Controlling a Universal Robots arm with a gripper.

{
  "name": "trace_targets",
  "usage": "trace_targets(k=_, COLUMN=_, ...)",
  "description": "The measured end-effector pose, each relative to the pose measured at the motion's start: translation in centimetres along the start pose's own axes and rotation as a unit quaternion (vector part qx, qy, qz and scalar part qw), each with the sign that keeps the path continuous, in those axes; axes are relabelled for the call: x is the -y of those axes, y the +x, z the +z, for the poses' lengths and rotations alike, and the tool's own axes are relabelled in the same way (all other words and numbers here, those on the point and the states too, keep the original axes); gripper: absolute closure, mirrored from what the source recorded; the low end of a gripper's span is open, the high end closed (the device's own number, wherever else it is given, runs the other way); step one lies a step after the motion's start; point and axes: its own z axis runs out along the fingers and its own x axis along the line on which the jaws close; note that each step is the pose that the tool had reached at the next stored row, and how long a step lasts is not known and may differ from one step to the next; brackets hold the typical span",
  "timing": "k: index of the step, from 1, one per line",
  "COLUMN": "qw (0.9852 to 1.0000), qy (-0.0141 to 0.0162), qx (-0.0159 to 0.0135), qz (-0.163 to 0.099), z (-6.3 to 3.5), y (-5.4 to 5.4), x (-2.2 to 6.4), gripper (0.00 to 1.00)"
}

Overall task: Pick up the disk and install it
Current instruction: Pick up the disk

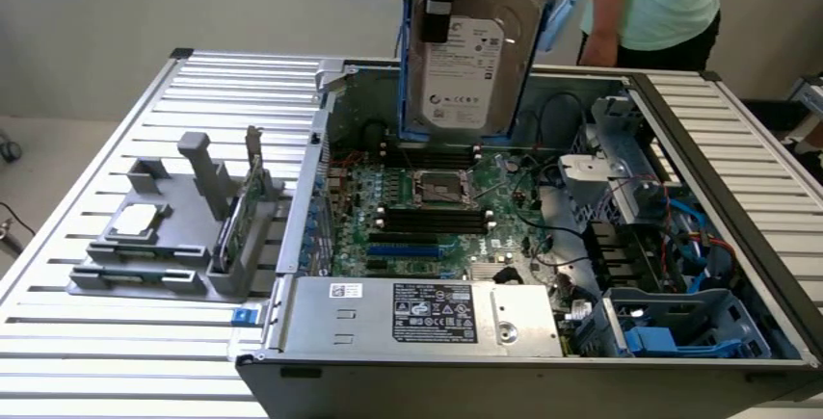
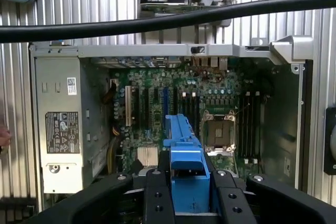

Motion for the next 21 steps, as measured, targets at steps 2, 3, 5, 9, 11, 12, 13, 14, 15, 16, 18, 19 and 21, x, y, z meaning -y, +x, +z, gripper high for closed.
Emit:
trace_targets(k=2, qw=1.0000, qy=-0.0001, qx=-0.0001, qz=0.000, z=-0.02, y=0.3, x=0.90, gripper=0.67)
trace_targets(k=3, qw=1.0000, qy=-0.0001, qx=0.0000, qz=0.000, z=-0.03, y=0.5, x=1.36, gripper=0.67)
trace_targets(k=5, qw=1.0000, qy=-0.0002, qx=-0.0001, qz=0.000, z=-0.05, y=0.8, x=2.26, gripper=0.67)
trace_targets(k=9, qw=1.0000, qy=-0.0003, qx=0.0000, qz=0.000, z=-0.08, y=1.4, x=4.09, gripper=0.67)
trace_targets(k=11, qw=1.0000, qy=-0.0004, qx=0.0000, qz=0.000, z=-0.11, y=1.7, x=5.00, gripper=0.67)
trace_targets(k=12, qw=1.0000, qy=-0.0004, qx=0.0000, qz=0.000, z=-0.11, y=1.9, x=5.49, gripper=0.67)
trace_targets(k=13, qw=1.0000, qy=-0.0005, qx=-0.0001, qz=0.000, z=-0.13, y=2.1, x=5.95, gripper=0.67)
trace_targets(k=14, qw=1.0000, qy=-0.0005, qx=-0.0001, qz=0.000, z=-0.14, y=2.3, x=6.40, gripper=0.67)
trace_targets(k=15, qw=1.0000, qy=-0.0005, qx=0.0000, qz=0.000, z=-0.14, y=2.4, x=6.84, gripper=0.67)
trace_targets(k=16, qw=1.0000, qy=-0.0005, qx=0.0000, qz=0.000, z=-0.15, y=2.6, x=7.29, gripper=0.67)
trace_targets(k=18, qw=1.0000, qy=-0.0006, qx=0.0000, qz=0.000, z=-0.17, y=3.0, x=8.23, gripper=0.67)
trace_targets(k=19, qw=1.0000, qy=-0.0006, qx=-0.0001, qz=0.000, z=-0.18, y=3.3, x=8.63, gripper=0.67)
trace_targets(k=21, qw=1.0000, qy=-0.0008, qx=0.0000, qz=0.000, z=-0.19, y=3.8, x=9.27, gripper=0.67)
